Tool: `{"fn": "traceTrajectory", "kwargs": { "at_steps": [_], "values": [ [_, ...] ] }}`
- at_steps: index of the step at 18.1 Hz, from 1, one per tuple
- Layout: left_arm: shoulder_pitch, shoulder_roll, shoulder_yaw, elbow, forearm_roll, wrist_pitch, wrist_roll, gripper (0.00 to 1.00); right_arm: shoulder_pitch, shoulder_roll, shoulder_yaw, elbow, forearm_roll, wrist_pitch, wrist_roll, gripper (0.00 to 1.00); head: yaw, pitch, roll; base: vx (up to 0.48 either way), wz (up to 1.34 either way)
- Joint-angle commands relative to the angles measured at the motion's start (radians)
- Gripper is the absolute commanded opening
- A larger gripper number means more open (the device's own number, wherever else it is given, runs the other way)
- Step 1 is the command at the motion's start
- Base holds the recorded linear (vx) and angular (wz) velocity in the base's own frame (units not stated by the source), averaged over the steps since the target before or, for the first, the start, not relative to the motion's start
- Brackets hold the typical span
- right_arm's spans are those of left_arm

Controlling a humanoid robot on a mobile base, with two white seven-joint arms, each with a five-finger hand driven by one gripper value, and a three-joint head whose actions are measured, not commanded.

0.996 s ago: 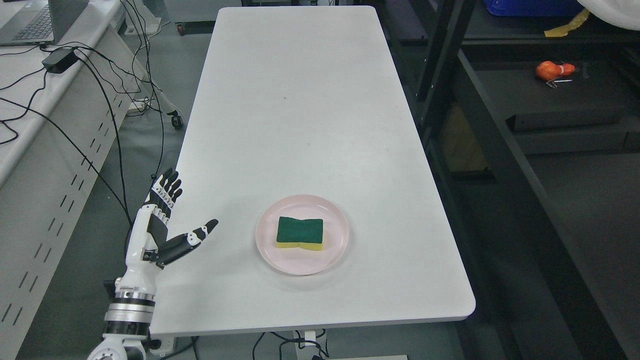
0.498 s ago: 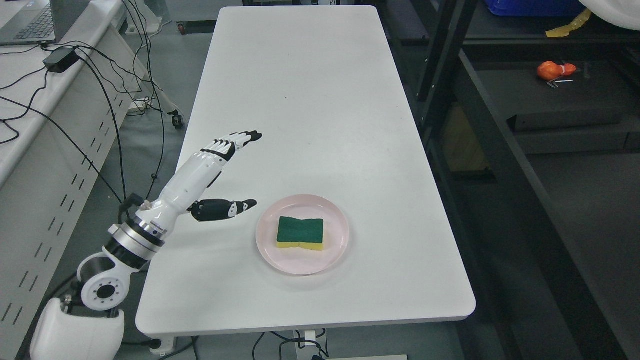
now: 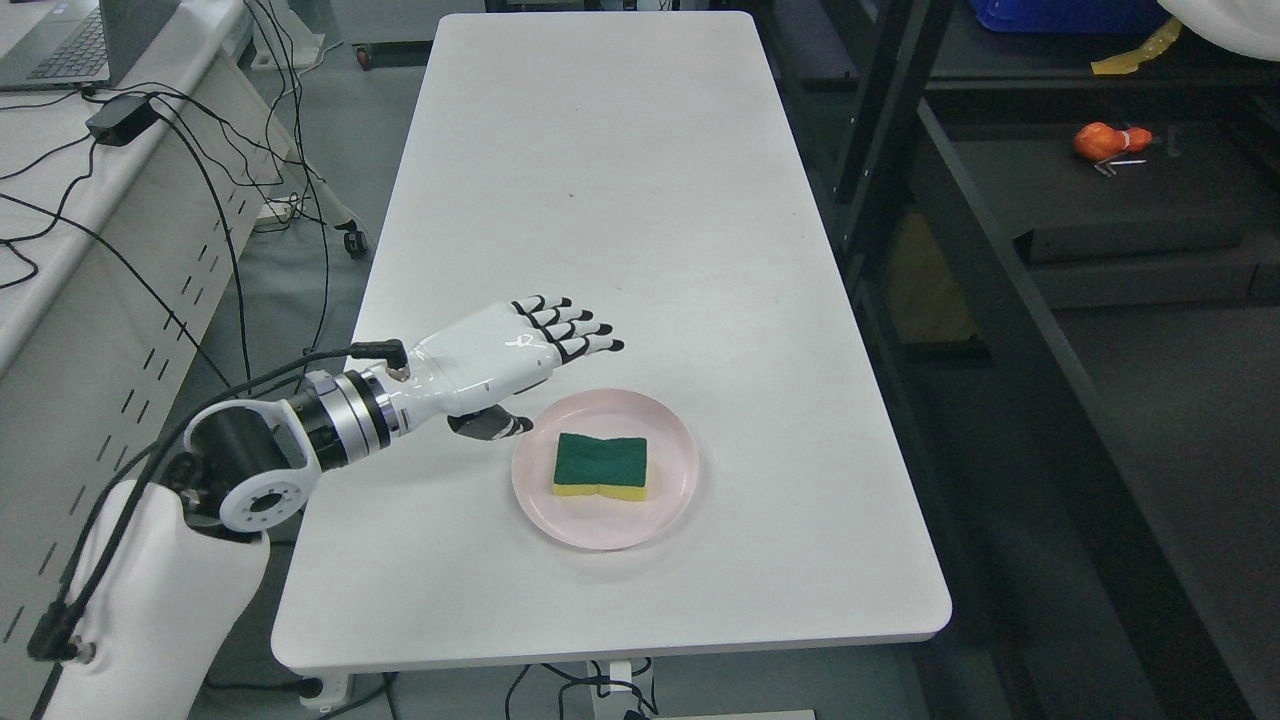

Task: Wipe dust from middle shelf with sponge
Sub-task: 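Grasp the sponge with the left hand and tilt it up off the plate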

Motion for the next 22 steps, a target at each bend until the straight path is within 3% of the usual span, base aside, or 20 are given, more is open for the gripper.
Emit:
{"fn": "traceTrajectory", "kwargs": {
  "at_steps": [1, 11, 18, 22],
  "values": [
    [-0.046, 0.035, -0.271, 0.059, -0.194, -0.002, -0.017, 0.92, 0.000, -0.017, 0.000, -0.017, 0.000, 0.000, 0.005, 1.00, 0.0000, 0.000, 0.000, 0.000, 0.00],
    [-0.112, -0.078, -0.301, 0.194, -0.281, -0.002, -0.009, 0.88, 0.000, -0.017, 0.000, -0.017, 0.000, 0.000, 0.005, 1.00, 0.0000, 0.000, 0.000, 0.000, 0.00],
    [-0.108, -0.109, -0.299, 0.188, -0.279, -0.001, -0.029, 0.69, 0.000, -0.017, 0.000, -0.017, 0.000, 0.000, 0.005, 1.00, 0.0000, 0.000, 0.000, 0.000, 0.00],
    [-0.106, -0.144, -0.250, 0.173, -0.271, -0.002, -0.061, 0.51, 0.000, -0.017, 0.001, -0.017, 0.000, 0.000, 0.005, 1.00, 0.0000, 0.000, 0.000, 0.000, 0.00]
  ]
}}
